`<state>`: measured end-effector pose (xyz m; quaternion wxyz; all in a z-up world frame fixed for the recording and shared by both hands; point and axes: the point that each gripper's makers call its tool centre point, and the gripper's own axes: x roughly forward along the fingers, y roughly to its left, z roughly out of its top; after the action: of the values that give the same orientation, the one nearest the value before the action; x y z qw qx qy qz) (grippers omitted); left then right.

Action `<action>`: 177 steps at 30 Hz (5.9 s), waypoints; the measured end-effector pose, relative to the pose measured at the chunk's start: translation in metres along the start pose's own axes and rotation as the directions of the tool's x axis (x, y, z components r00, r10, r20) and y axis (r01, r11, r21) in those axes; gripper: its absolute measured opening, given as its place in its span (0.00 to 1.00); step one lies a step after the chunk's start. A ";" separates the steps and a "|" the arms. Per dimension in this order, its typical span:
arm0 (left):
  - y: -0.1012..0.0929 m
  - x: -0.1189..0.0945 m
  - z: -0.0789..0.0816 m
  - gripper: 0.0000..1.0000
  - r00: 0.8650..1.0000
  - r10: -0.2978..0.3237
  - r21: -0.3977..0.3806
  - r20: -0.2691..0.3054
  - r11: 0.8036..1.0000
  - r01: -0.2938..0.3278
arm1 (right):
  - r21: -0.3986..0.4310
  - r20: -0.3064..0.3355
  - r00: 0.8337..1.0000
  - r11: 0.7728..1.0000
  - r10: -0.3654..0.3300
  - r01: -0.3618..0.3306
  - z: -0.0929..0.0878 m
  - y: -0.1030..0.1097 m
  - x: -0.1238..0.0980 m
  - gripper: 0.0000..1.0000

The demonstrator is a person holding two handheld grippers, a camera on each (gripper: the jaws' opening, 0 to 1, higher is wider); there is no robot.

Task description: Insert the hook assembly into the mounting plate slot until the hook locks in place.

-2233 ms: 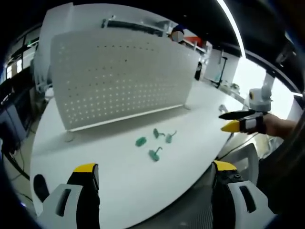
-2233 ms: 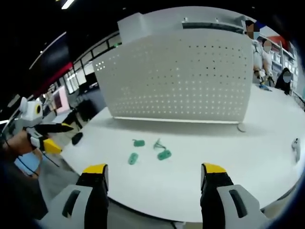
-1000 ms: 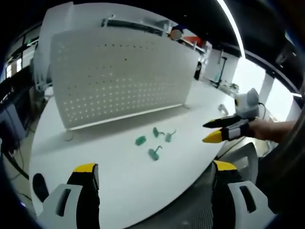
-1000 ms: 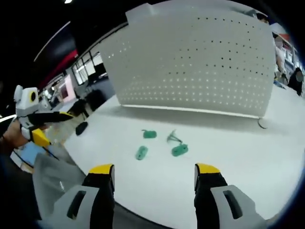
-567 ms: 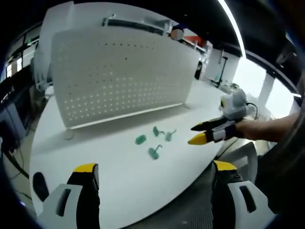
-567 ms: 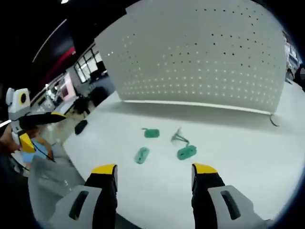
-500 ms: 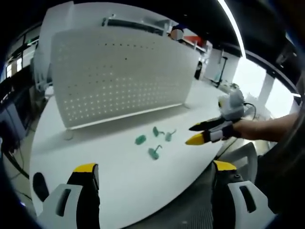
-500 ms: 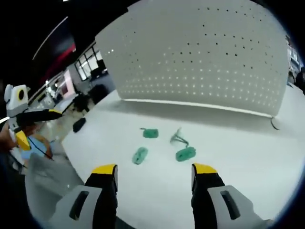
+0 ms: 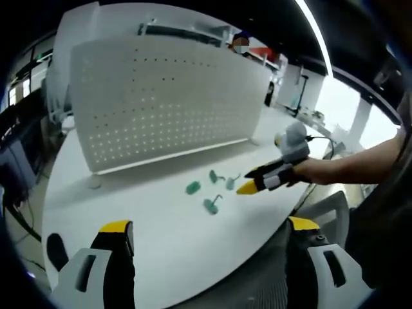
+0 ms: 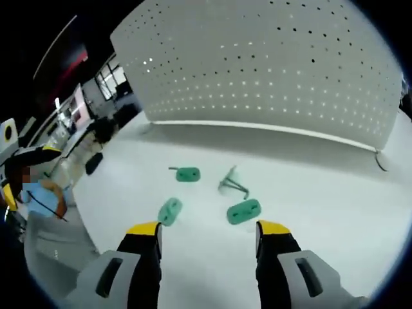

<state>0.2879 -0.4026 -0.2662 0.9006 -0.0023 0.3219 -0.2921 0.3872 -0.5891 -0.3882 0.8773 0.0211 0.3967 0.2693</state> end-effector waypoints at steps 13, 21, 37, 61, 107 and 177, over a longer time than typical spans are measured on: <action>0.006 0.003 -0.001 0.99 1.000 0.000 -0.011 -0.009 1.000 0.000 | 0.002 -0.067 0.998 1.000 -0.003 0.003 -0.001 -0.011 0.025 0.49; 0.008 0.005 -0.008 0.99 1.000 0.003 -0.029 -0.024 1.000 -0.004 | 0.058 -0.081 0.996 0.998 -0.019 0.024 0.000 -0.026 0.032 0.42; 0.010 0.011 -0.004 0.98 1.000 -0.007 -0.027 -0.026 1.000 0.006 | 0.202 -0.125 0.991 0.977 -0.046 0.071 0.003 -0.045 0.034 0.13; 0.007 0.013 -0.002 0.98 1.000 -0.011 -0.031 -0.021 0.999 0.010 | 0.187 -0.143 0.988 0.979 -0.052 0.079 0.008 -0.046 0.034 0.00; -0.030 0.008 0.051 0.97 0.988 -0.115 0.054 0.107 0.993 0.109 | 0.164 0.280 0.960 0.984 0.021 -0.069 0.110 0.025 -0.052 0.00; -0.058 0.021 0.100 0.07 0.910 -0.327 -0.074 0.253 0.932 0.355 | -0.088 0.442 0.846 0.953 0.299 -0.290 0.137 0.185 -0.128 0.00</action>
<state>0.3285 -0.4796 -0.1880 0.8657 -0.1466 0.2234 -0.4232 0.3309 -0.4698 -0.1604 0.8935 0.1356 0.1722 0.3919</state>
